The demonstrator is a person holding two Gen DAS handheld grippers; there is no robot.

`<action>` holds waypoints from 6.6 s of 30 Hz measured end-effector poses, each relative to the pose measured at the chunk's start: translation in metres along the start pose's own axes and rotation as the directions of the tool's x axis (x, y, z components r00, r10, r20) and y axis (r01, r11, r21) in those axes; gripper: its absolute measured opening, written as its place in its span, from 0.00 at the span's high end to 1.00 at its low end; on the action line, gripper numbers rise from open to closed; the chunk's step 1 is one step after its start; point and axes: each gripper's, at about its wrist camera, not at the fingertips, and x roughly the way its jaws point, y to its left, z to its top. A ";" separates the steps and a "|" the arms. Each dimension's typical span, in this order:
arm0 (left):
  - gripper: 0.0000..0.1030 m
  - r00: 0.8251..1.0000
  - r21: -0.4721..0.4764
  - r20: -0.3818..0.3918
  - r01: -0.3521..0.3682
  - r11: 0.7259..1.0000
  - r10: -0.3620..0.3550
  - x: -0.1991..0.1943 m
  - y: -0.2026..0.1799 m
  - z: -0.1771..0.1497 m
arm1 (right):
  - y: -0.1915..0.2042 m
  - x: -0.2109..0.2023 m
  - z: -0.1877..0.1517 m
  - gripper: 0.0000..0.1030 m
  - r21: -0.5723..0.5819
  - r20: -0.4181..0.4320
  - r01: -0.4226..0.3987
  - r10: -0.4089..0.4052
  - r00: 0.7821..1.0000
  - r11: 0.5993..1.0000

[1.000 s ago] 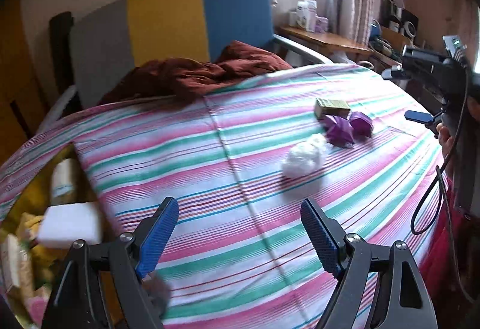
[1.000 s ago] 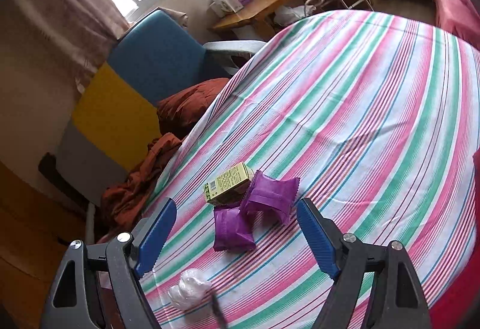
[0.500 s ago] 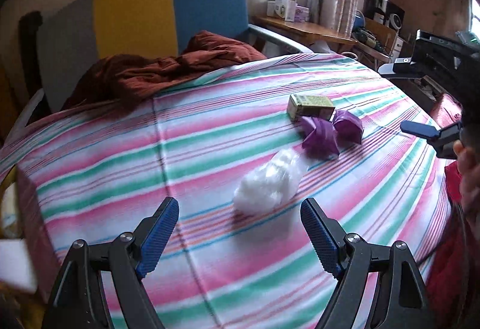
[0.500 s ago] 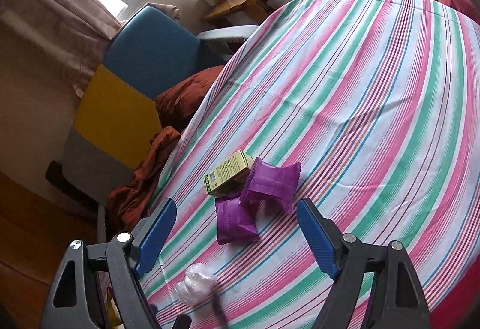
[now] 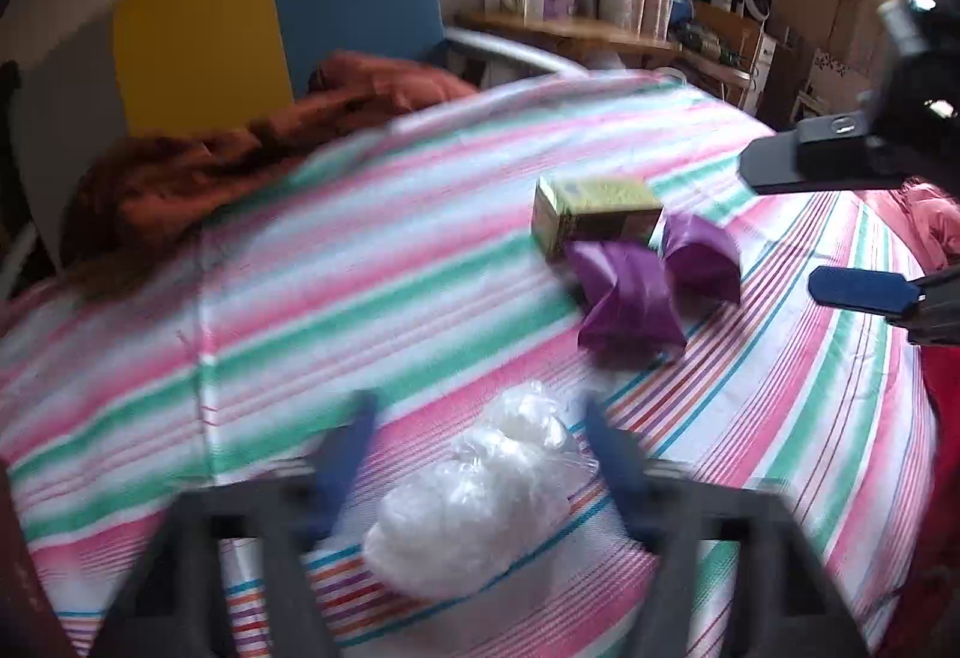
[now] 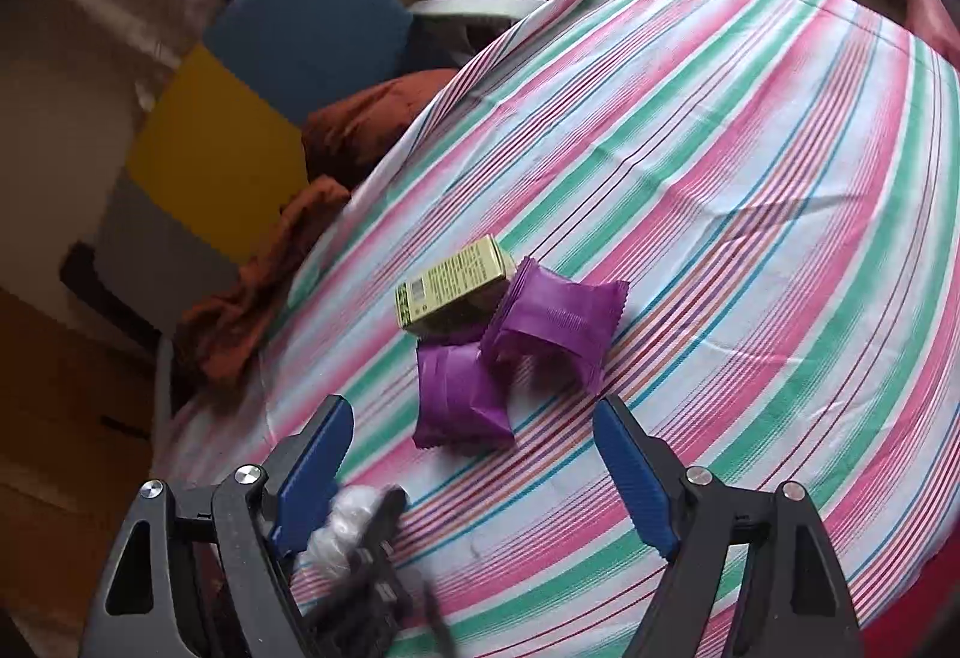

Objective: Organize objects
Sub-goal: 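Grasp the clear plastic bag with the left tool, then grasp a purple packet with the right tool while the left tool holds the bag, then carry the bag with the left tool while the right tool carries the purple packet to the tray, then release the bag and purple packet into the tray with both tools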

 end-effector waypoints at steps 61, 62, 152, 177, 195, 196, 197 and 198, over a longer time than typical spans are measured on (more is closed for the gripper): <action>0.66 0.997 -0.130 0.045 -0.054 0.990 0.060 -0.037 0.030 -0.060 | 0.127 0.110 -0.060 0.62 -0.674 -0.150 0.117 -0.290 0.945 0.729; 0.66 0.997 -0.129 0.045 -0.055 0.990 0.062 -0.037 0.030 -0.060 | 0.127 0.109 -0.061 0.62 -0.678 -0.150 0.116 -0.291 0.945 0.726; 0.65 0.888 -0.589 0.033 -0.354 0.727 0.459 -0.279 0.217 -0.212 | 0.279 0.005 -0.266 0.60 -0.790 -0.374 -0.402 0.156 0.914 0.463; 0.29 0.871 -0.595 0.069 -0.355 0.721 0.486 -0.288 0.215 -0.208 | 0.276 0.007 -0.268 0.42 -0.756 -0.381 -0.411 0.168 0.909 0.509; 0.27 0.865 -0.538 0.116 -0.359 0.763 0.489 -0.294 0.194 -0.197 | 0.259 -0.018 -0.246 0.42 -0.785 -0.266 -0.313 0.166 0.950 0.535; 0.27 0.865 -0.533 0.117 -0.360 0.765 0.488 -0.294 0.193 -0.196 | 0.257 -0.018 -0.244 0.42 -0.785 -0.260 -0.305 0.161 0.952 0.540; 0.27 0.865 -0.526 0.118 -0.362 0.769 0.488 -0.293 0.191 -0.195 | 0.254 -0.018 -0.241 0.42 -0.783 -0.253 -0.296 0.155 0.955 0.546; 0.27 0.865 -0.521 0.118 -0.363 0.772 0.487 -0.293 0.190 -0.194 | 0.252 -0.018 -0.239 0.42 -0.782 -0.248 -0.290 0.152 0.957 0.552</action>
